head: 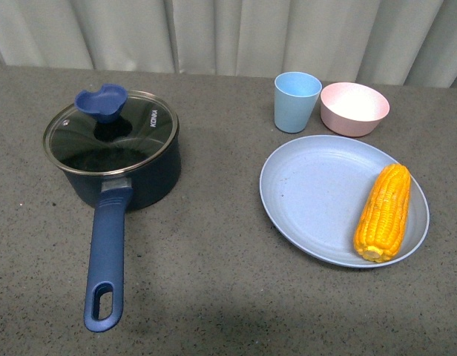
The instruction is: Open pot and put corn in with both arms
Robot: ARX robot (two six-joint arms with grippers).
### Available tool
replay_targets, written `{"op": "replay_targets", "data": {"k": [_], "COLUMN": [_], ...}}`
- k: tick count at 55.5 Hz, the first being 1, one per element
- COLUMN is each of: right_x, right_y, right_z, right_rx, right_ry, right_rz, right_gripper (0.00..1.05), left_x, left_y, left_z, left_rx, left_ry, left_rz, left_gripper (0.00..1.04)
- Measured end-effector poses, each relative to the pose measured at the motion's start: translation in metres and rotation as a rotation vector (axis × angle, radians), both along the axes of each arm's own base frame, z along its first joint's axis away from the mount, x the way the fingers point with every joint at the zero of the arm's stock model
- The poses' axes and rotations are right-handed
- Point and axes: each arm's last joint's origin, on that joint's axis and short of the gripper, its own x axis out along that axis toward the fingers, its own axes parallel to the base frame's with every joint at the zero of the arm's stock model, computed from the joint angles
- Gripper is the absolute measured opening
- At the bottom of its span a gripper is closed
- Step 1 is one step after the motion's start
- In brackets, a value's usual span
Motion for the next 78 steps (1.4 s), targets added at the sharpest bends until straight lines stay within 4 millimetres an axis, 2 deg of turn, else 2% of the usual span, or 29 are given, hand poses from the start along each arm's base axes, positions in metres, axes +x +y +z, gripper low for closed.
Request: {"op": "replay_targets", "data": {"k": [4, 6, 15, 19, 24, 30, 34, 39, 42, 59, 78], "right_x": [0.000, 0.000, 0.000, 0.000, 0.000, 0.000, 0.000, 0.000, 0.000, 0.000, 0.000], "right_y": [0.000, 0.000, 0.000, 0.000, 0.000, 0.000, 0.000, 0.000, 0.000, 0.000, 0.000], "right_z": [0.000, 0.000, 0.000, 0.000, 0.000, 0.000, 0.000, 0.000, 0.000, 0.000, 0.000], "right_rx": [0.000, 0.000, 0.000, 0.000, 0.000, 0.000, 0.000, 0.000, 0.000, 0.000, 0.000], "right_ry": [0.000, 0.000, 0.000, 0.000, 0.000, 0.000, 0.000, 0.000, 0.000, 0.000, 0.000], "right_rz": [0.003, 0.003, 0.003, 0.003, 0.003, 0.003, 0.003, 0.003, 0.003, 0.003, 0.003], "right_gripper": [0.95, 0.95, 0.95, 0.95, 0.95, 0.95, 0.95, 0.95, 0.95, 0.95, 0.95], "left_x": [0.007, 0.011, 0.048, 0.085, 0.130, 0.162, 0.189, 0.212, 0.228, 0.252, 0.257], "left_y": [0.004, 0.007, 0.015, 0.015, 0.009, -0.003, -0.021, -0.035, -0.043, -0.060, -0.070], "left_z": [-0.001, 0.001, 0.018, 0.028, 0.024, 0.018, 0.019, 0.016, 0.008, -0.031, -0.054], "left_rx": [0.041, 0.040, -0.007, -0.002, -0.031, -0.092, -0.139, -0.159, -0.162, -0.146, -0.128], "left_ry": [-0.015, -0.036, -0.152, -0.179, -0.164, -0.171, -0.194, -0.191, -0.161, -0.017, 0.043], "left_rz": [0.209, 0.249, 0.230, 0.181, 0.071, -0.085, -0.217, -0.290, -0.328, -0.427, -0.495], "left_gripper": [0.98, 0.98, 0.98, 0.98, 0.98, 0.98, 0.98, 0.98, 0.98, 0.98, 0.98]}}
